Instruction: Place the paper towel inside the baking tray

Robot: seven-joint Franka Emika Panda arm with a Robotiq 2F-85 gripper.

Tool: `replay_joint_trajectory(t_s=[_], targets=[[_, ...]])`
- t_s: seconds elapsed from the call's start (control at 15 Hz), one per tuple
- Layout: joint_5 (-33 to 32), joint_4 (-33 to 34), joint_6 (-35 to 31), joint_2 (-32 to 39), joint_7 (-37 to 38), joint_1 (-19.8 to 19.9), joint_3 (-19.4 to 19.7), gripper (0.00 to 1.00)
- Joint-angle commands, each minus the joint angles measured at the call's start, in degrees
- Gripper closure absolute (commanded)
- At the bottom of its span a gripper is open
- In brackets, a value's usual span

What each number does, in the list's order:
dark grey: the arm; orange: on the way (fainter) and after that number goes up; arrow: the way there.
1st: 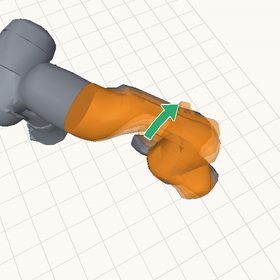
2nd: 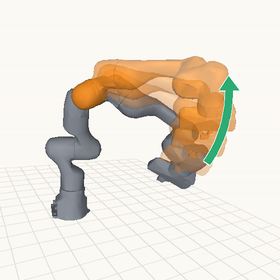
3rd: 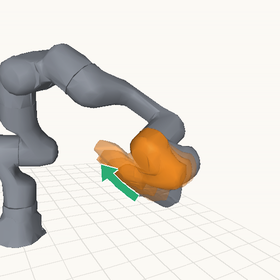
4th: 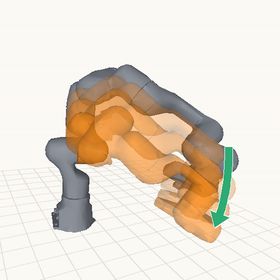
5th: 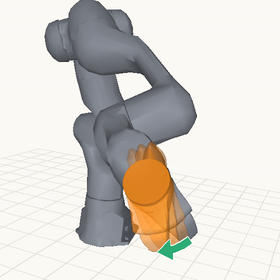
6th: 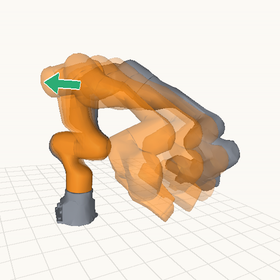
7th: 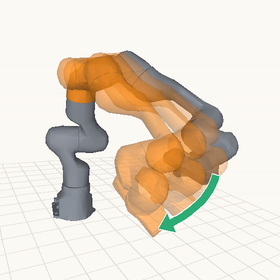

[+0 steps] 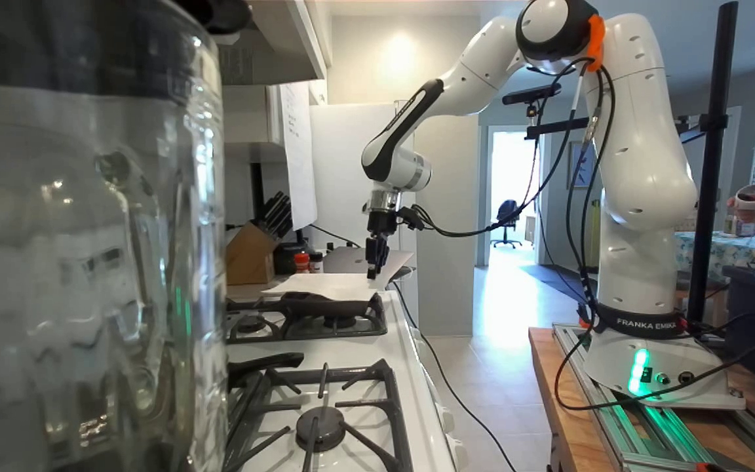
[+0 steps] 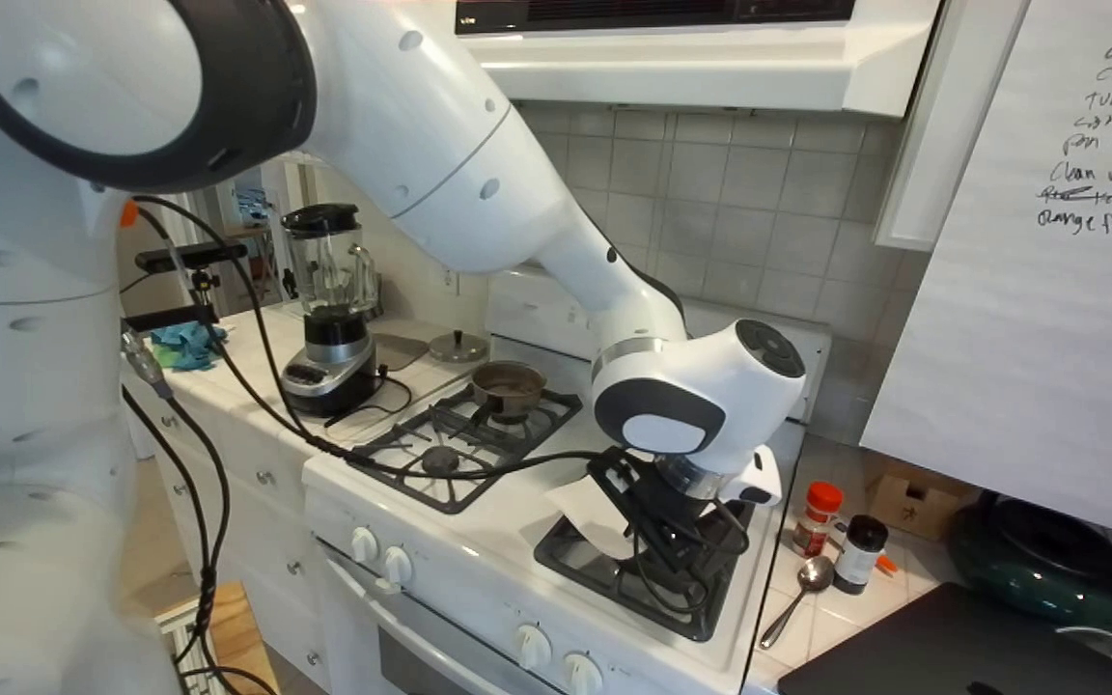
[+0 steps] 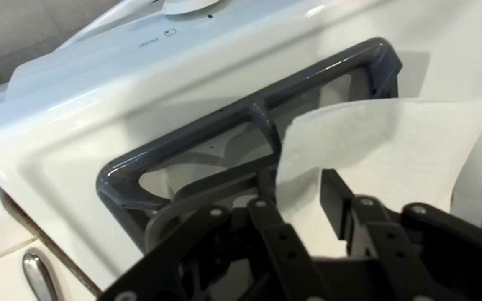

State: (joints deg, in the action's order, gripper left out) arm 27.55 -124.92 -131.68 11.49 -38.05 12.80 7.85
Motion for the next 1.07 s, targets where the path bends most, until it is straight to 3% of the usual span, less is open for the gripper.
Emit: replay_joint_trajectory(t_s=[0.0, 0.33, 0.53, 1.0], targets=[[-6.74, -1.98, -4.8, -3.01, 9.07, -0.68, 0.78, 0.33], [-22.89, -2.97, -5.91, -8.77, 24.12, -2.53, 1.34, 0.01], [-27.38, -2.35, -2.11, -11.81, 29.24, -4.59, -0.61, 0.0], [-26.73, 0.14, 15.72, -21.96, 46.48, -11.22, -7.69, 0.0]])
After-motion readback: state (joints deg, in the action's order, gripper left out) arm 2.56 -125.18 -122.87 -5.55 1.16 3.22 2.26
